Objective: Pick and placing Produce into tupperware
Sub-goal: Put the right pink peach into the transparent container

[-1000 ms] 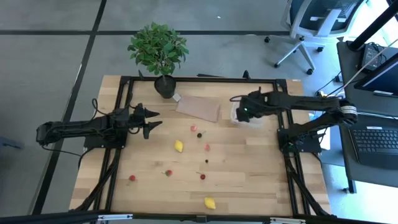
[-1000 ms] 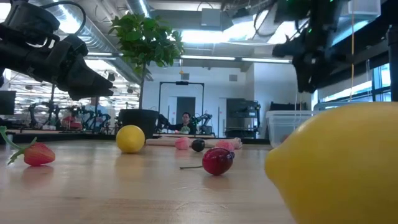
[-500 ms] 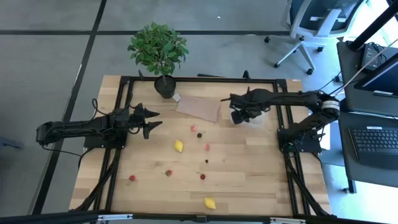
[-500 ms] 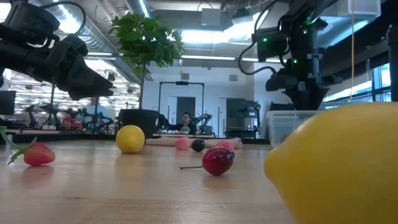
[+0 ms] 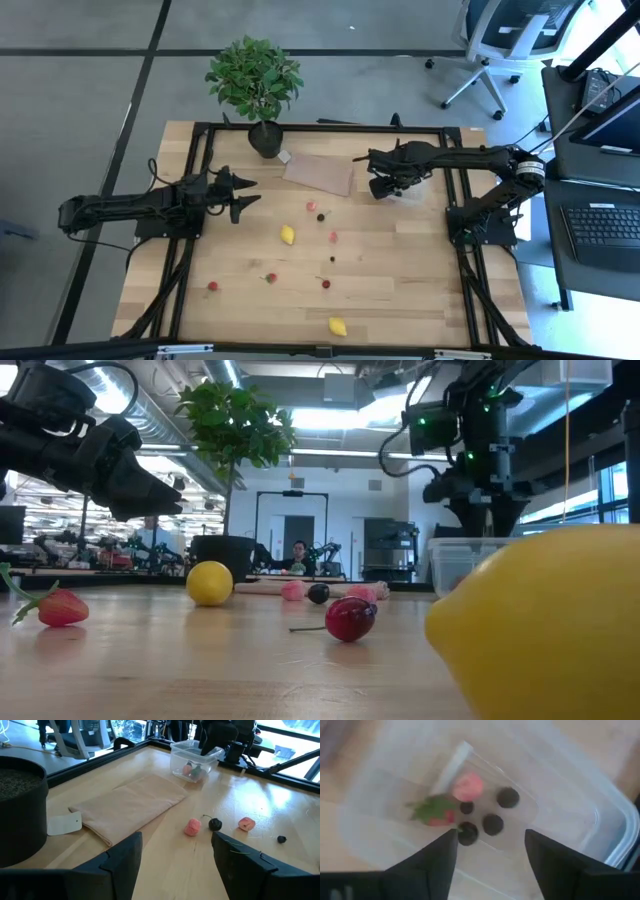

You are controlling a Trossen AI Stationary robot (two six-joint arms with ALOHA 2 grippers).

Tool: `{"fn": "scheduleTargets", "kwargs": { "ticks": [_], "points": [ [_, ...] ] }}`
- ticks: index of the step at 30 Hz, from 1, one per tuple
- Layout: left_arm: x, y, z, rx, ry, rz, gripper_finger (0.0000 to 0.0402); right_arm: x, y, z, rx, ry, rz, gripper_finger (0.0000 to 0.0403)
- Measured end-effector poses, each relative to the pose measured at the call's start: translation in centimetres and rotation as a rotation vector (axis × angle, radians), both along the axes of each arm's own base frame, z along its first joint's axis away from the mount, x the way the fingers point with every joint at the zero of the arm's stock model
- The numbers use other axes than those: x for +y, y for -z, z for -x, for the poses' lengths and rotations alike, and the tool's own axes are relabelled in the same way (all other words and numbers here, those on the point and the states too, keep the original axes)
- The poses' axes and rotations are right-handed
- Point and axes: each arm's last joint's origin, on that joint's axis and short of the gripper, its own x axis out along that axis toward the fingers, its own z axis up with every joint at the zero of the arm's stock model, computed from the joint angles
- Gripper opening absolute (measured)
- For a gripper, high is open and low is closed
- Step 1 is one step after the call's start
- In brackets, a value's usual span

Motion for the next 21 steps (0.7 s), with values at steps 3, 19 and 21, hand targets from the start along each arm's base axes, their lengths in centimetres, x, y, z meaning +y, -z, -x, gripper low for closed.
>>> {"fn": "scheduleTargets", "kwargs": {
  "ticks": [3, 19, 21],
  "points": [
    [0.0, 0.0, 0.0, 0.0, 0.0, 0.0, 0.0231, -0.2, -1.5, -0.8, -0.039, -0.07, 0.015, 0.0251],
    [0.0, 0.0, 0.0, 0.0, 0.0, 0.0, 0.0231, 6.5, -5.3, -9.6, -0.502, -0.898, 0.327, 0.0256],
    [0.0, 0.0, 0.0, 0.0, 0.0, 0.0, 0.0231, 7.6, -3.3, -10.2, -0.486, -0.929, 0.307, 0.0256]
  ]
}}
